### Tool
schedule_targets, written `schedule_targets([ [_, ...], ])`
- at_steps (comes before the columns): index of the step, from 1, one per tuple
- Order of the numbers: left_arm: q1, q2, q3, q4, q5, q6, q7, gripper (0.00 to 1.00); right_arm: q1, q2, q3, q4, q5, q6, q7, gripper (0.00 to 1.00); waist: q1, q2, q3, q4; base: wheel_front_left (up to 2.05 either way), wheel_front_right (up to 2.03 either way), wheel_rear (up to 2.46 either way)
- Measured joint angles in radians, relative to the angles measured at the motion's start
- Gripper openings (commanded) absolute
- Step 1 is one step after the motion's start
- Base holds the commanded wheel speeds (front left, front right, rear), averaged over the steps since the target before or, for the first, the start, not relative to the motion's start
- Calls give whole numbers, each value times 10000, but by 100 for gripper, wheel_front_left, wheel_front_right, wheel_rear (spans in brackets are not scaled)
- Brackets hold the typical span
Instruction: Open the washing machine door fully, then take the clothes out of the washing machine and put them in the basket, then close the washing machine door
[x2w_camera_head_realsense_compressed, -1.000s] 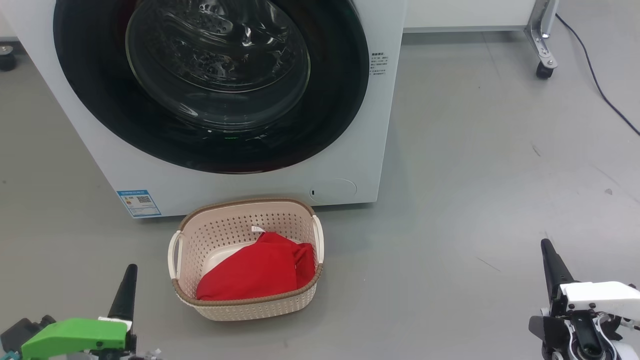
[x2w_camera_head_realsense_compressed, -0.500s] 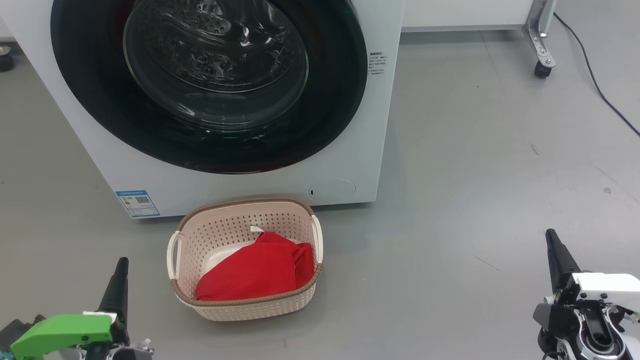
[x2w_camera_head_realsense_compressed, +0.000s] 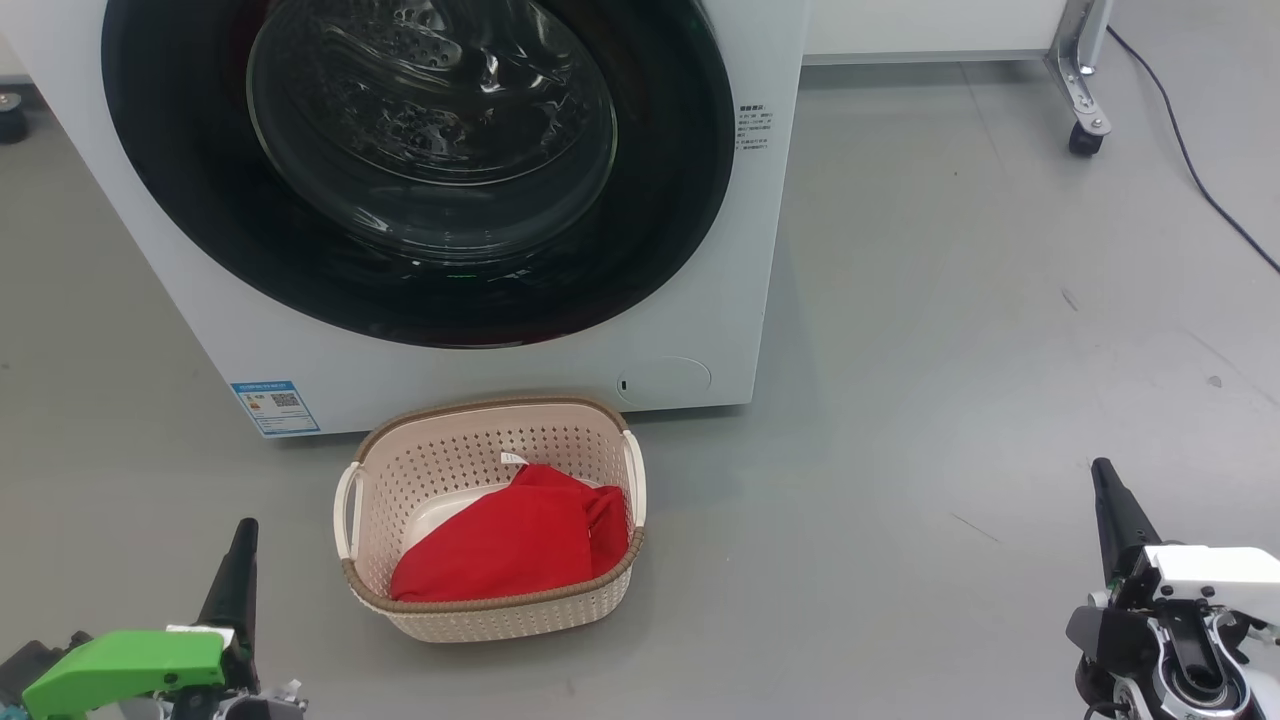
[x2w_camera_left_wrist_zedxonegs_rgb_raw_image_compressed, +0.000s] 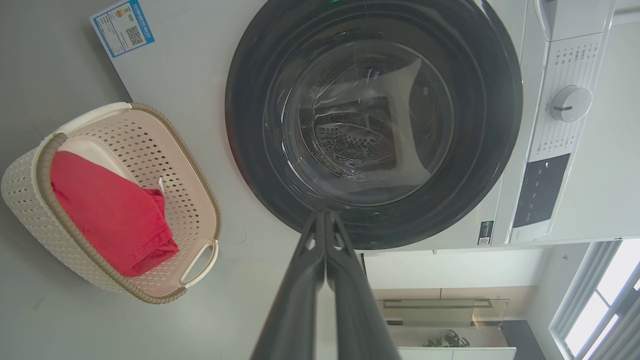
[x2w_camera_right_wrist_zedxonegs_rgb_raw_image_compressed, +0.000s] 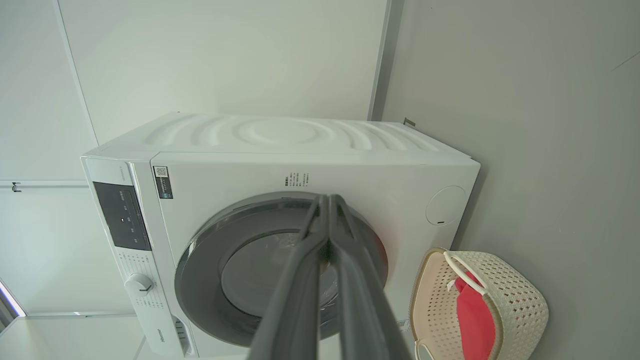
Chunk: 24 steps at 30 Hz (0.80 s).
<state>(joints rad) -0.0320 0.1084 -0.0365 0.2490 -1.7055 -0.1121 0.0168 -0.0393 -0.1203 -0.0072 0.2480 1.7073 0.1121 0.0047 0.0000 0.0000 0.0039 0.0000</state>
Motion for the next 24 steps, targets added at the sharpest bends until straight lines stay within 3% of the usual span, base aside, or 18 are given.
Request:
schedule_targets([
  [24, -108, -2, 25, 113, 0, -75, 10, 0, -50, 4, -31, 132, 0, 13, 79, 0, 0, 0, -6, 0, 0, 0, 0],
])
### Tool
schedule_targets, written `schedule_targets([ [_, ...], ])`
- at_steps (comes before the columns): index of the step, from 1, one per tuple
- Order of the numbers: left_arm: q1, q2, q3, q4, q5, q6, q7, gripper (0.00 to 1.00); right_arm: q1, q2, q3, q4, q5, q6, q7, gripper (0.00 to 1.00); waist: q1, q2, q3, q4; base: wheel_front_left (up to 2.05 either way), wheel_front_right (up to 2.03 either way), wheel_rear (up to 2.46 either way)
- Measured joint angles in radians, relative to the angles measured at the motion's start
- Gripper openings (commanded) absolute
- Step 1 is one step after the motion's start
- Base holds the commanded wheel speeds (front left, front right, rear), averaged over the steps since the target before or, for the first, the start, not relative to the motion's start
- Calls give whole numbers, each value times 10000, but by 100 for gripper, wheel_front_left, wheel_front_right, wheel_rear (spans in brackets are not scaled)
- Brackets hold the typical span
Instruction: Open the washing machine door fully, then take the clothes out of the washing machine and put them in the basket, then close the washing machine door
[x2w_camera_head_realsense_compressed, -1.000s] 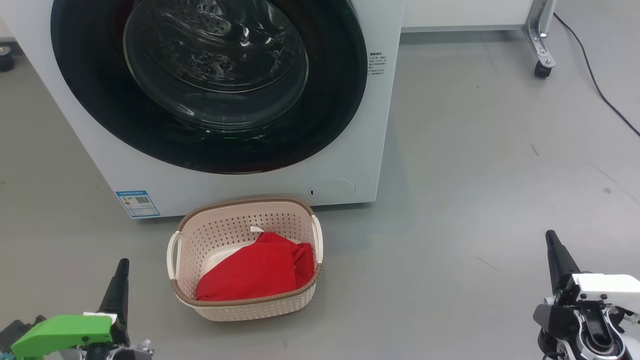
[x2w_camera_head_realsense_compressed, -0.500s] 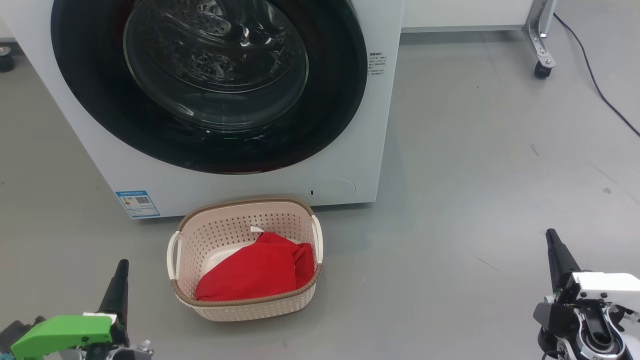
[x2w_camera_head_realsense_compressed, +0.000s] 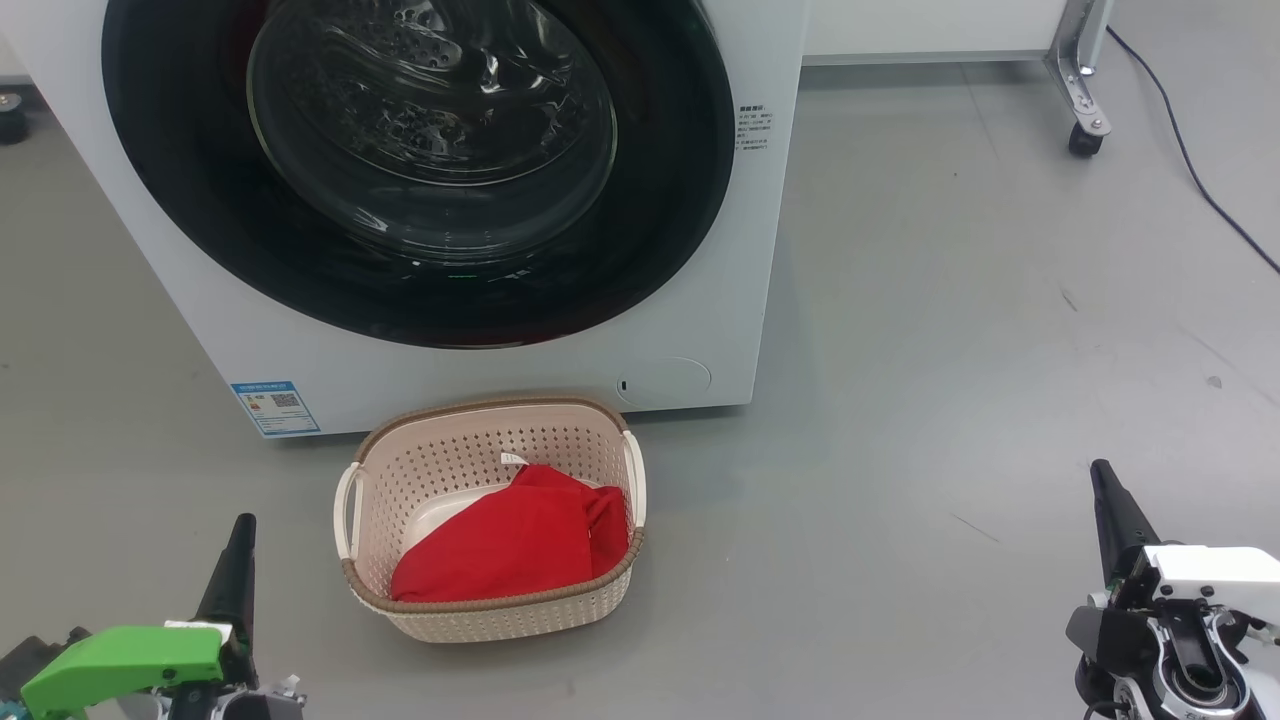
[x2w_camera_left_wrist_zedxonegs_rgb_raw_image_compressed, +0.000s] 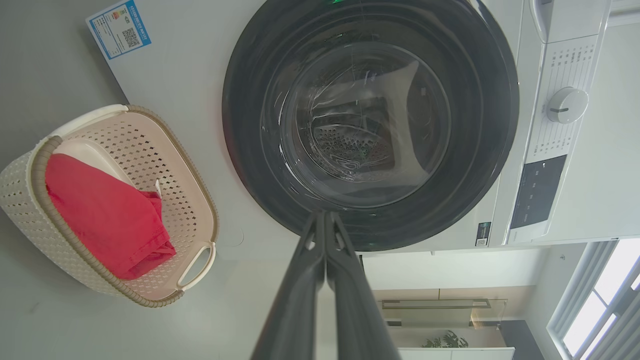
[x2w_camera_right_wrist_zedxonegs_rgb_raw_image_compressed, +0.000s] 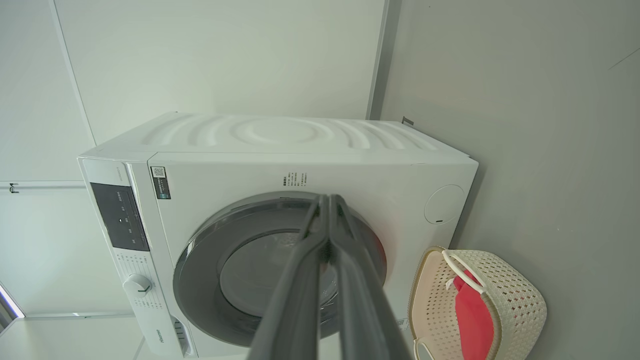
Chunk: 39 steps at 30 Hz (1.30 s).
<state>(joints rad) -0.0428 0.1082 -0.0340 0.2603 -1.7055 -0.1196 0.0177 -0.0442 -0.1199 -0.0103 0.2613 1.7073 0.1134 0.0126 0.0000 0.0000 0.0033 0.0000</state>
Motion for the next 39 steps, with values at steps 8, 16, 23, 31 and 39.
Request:
schedule_targets([
  [8, -10, -2, 6, 17, 0, 0, 0, 0, -88, 2, -8, 35, 0, 2, 4, 0, 0, 0, -2, 0, 0, 0, 0],
  [16, -17, -4, 17, 56, 0, -2, 2, 0, -89, 4, -17, 50, -2, 17, 10, 0, 0, 0, -3, 0, 0, 0, 0],
  [23, -22, -6, 25, 67, 2, -2, 33, 0, -91, 6, -33, 63, -2, 29, 10, 0, 0, 0, -3, 0, 0, 0, 0],
  [31, -35, -8, 36, 82, 2, -4, 79, 0, -92, 8, -46, 84, -4, 31, 12, 0, 0, 0, -4, 0, 0, 0, 0],
  [39, -39, -10, 44, 109, 2, -4, 86, 0, -95, 12, -54, 98, -4, 58, 12, 0, 0, 0, -5, 0, 0, 0, 0],
])
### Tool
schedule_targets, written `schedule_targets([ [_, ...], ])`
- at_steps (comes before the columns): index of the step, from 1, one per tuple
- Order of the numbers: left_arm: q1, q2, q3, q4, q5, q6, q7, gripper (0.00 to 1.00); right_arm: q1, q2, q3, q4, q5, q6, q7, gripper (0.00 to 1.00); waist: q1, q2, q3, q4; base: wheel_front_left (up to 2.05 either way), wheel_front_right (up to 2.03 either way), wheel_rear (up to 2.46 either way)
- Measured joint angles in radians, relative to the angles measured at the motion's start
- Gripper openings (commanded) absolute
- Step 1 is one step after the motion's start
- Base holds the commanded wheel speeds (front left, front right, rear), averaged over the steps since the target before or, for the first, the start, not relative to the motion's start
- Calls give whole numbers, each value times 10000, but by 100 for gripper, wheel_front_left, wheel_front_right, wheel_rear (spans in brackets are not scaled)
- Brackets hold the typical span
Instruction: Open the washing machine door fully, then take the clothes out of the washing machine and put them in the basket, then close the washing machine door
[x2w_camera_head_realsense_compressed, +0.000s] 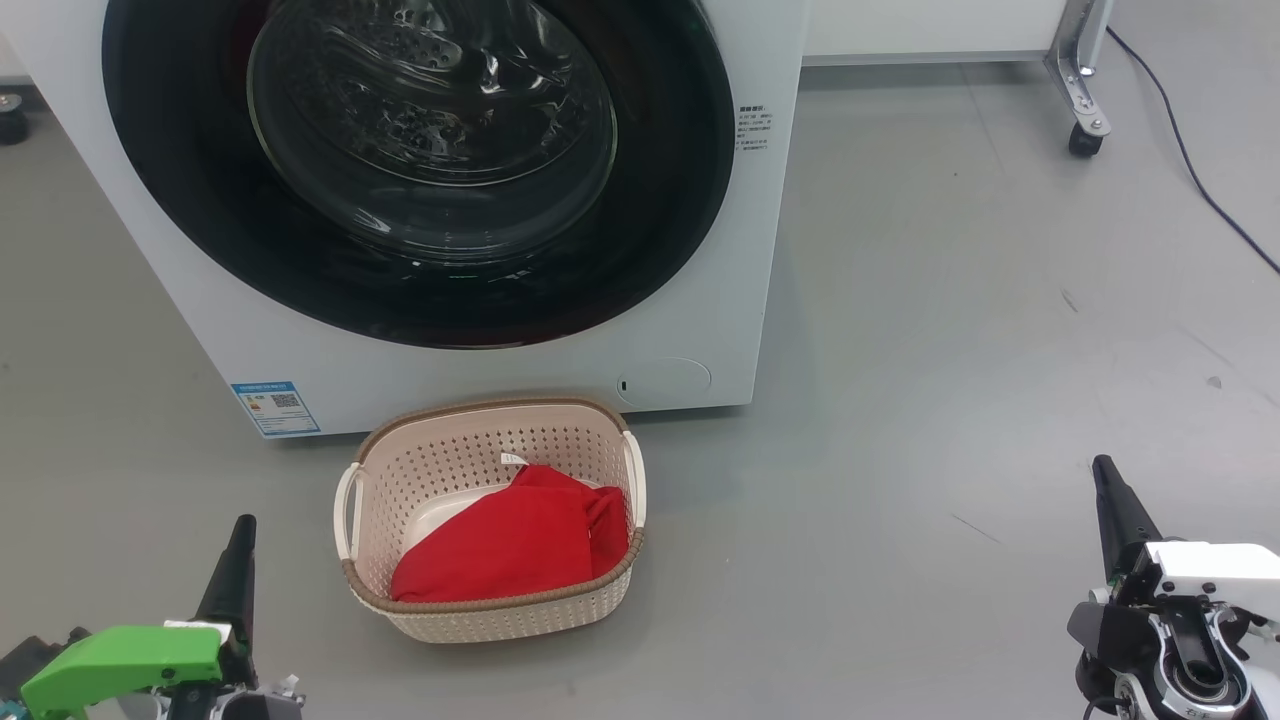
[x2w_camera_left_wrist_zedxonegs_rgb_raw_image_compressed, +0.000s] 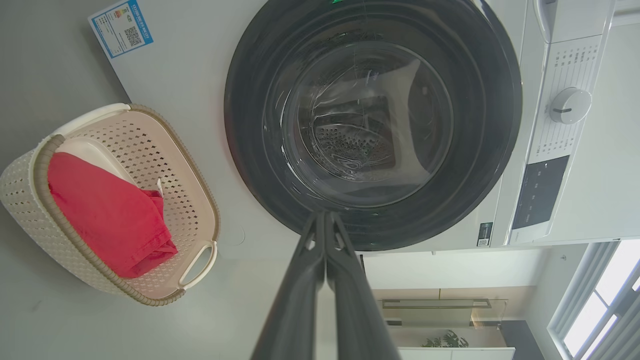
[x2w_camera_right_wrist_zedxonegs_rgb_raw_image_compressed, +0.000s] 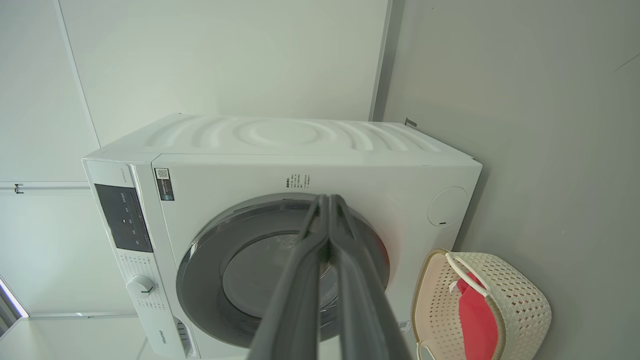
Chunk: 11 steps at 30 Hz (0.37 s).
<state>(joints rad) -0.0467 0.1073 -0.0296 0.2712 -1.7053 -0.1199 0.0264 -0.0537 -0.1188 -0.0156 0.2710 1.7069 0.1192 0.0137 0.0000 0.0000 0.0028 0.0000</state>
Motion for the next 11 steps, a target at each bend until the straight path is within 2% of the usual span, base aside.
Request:
schedule_targets([
  [11, -2, -2, 10, 17, 8, 0, 0, 0, -2, 4, -15, 10, -2, 19, 31, 0, 0, 0, -1, 0, 0, 0, 0],
])
